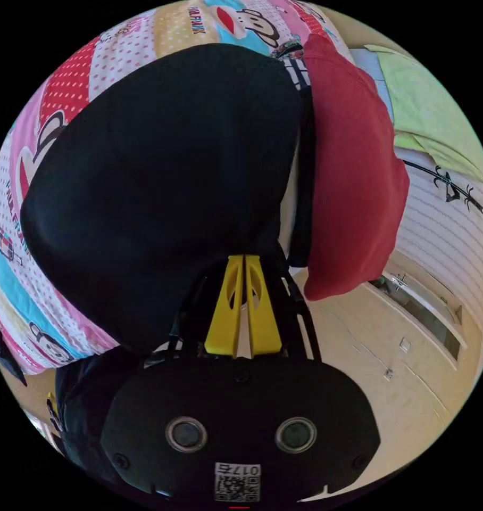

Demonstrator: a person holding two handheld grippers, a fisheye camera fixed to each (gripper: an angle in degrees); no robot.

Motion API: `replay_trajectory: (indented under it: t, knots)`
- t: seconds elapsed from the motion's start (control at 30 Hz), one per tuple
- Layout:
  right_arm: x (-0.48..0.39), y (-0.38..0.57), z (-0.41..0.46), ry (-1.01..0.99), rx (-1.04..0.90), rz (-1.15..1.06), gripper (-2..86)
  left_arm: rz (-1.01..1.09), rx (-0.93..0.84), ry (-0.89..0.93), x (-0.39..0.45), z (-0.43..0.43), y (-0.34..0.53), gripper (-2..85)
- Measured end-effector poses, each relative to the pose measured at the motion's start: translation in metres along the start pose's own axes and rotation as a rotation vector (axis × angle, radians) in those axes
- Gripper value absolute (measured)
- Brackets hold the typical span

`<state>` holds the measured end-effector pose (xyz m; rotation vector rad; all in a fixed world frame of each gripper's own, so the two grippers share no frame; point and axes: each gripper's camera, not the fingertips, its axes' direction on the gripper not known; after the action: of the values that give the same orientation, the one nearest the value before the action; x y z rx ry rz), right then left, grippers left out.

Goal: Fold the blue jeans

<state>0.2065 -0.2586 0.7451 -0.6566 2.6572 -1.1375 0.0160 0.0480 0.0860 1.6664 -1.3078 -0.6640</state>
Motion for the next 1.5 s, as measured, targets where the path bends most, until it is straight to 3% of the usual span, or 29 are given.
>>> replay_trajectory:
  t: [0.13, 0.33, 0.4, 0.5, 0.7, 0.8, 0.9, 1.07, 1.23, 1.37, 1.5]
  knots:
    - [-0.023, 0.032, 0.015, 0.080, 0.029, 0.071, 0.5, 0.145, -0.015, -0.063, 0.053, -0.007, -0.018, -1.0]
    - [-0.018, 0.128, 0.101, -0.157, -0.089, 0.324, 0.3, 0.621, -0.132, -0.422, 0.167, 0.024, -0.019, -0.9]
    - [-0.016, 0.182, 0.162, -0.239, -0.215, 0.412, 0.2, 0.698, -0.154, -0.488, 0.196, 0.032, -0.023, -0.9]
    - [-0.011, 0.260, 0.236, -0.357, -0.405, 0.525, 0.2, 0.779, -0.096, -0.436, 0.243, 0.014, -0.039, -0.5]
    - [0.006, 0.410, 0.311, -0.574, -0.591, 0.876, 0.2, 0.810, 0.131, -0.375, 0.312, -0.054, -0.078, 5.2]
    - [0.009, 0.441, 0.321, -0.617, -0.608, 0.939, 0.2, 0.818, 0.045, -0.418, 0.310, -0.039, -0.101, 7.7]
    - [0.020, 0.431, 0.316, -0.579, -0.601, 0.903, 0.3, 0.720, -0.186, -0.416, 0.266, 0.022, -0.120, 6.6]
    - [0.079, 0.364, 0.275, -0.640, -0.449, 0.951, 0.3, 0.655, 0.134, -0.059, 0.178, 0.015, -0.071, 2.4]
    - [0.115, 0.240, 0.200, -0.840, -0.128, 0.862, 0.6, 0.661, -0.027, 0.362, 0.107, 0.022, -0.013, -0.4]
    - [0.072, 0.114, 0.121, -1.062, 0.109, 0.503, 1.5, 0.762, -0.121, 0.508, 0.101, 0.004, 0.032, -0.7]
    - [-0.033, 0.034, 0.053, -1.379, 0.135, 0.009, 5.9, 1.084, -0.102, 0.473, 0.145, -0.059, 0.103, -0.8]
